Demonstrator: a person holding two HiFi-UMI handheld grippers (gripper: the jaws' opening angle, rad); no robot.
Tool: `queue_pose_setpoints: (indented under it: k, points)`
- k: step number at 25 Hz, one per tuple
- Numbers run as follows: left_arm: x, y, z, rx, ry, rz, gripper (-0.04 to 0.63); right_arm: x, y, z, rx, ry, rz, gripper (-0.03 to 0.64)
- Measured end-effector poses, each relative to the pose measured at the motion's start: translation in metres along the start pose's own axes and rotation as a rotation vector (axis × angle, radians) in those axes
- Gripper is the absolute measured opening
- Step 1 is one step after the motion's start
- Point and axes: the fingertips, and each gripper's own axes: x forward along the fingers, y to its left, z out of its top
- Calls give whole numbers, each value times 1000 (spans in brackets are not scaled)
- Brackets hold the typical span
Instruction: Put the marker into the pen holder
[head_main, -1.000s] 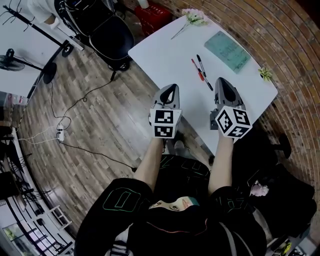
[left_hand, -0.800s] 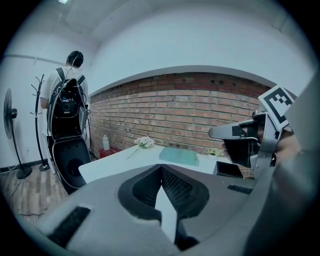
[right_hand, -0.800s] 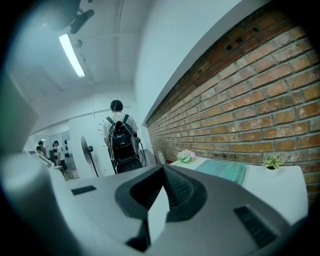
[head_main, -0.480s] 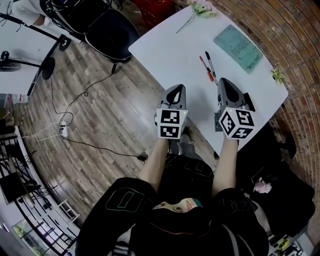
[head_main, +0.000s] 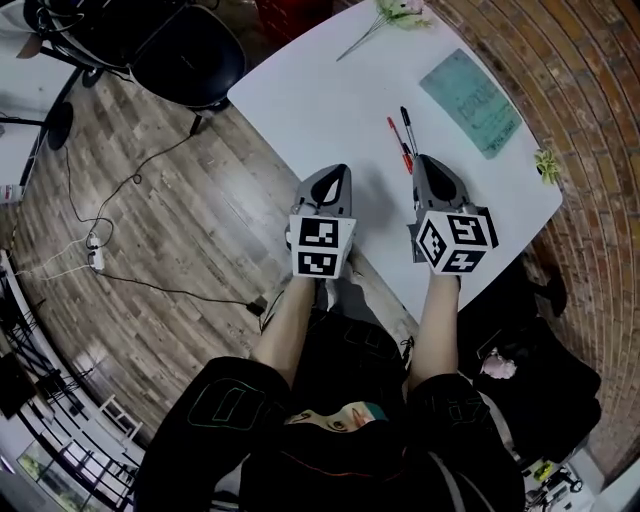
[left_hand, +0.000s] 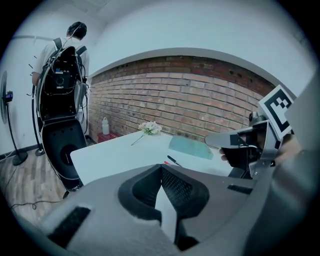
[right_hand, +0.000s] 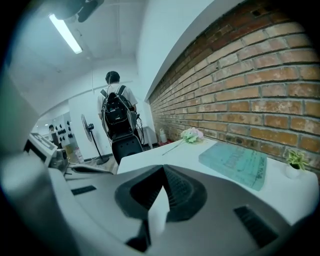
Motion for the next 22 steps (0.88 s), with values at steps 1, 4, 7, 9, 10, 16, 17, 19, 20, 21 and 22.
queue_pose_setpoints:
  k: [1, 4, 7, 9, 10, 16, 17, 19, 20, 21, 22]
  points:
    - [4, 2, 0, -5, 2, -5, 8, 6, 0, -1, -16, 17, 4, 6]
    - [14, 10, 0, -17, 6, -15, 8, 23, 2, -2, -51, 52, 23, 6]
    - [23, 12, 0, -39, 12, -26, 8, 35, 2, -4, -95, 103, 34, 7]
    - [30, 13, 1, -56, 16, -36, 8, 43, 0, -6, -121, 142, 36, 8]
    - [34, 15, 1, -62, 19, -40, 8, 48, -1, -6, -132, 160, 37, 8]
    - [53, 23, -1, -99, 29, -63, 9, 77, -6, -19, -192, 269, 52, 21]
    - [55, 22, -2, -103, 29, -69, 9, 79, -7, -23, -199, 286, 55, 27]
    - [58, 23, -4, -111, 30, -79, 8, 85, -8, -28, -214, 318, 59, 34]
    - [60, 23, -5, -115, 32, -83, 8, 89, -8, -30, -221, 334, 60, 37]
    - [61, 24, -6, -119, 36, -87, 8, 92, -9, -32, -226, 352, 62, 40]
    - [63, 25, -6, -123, 39, -90, 8, 95, -10, -35, -231, 373, 64, 43]
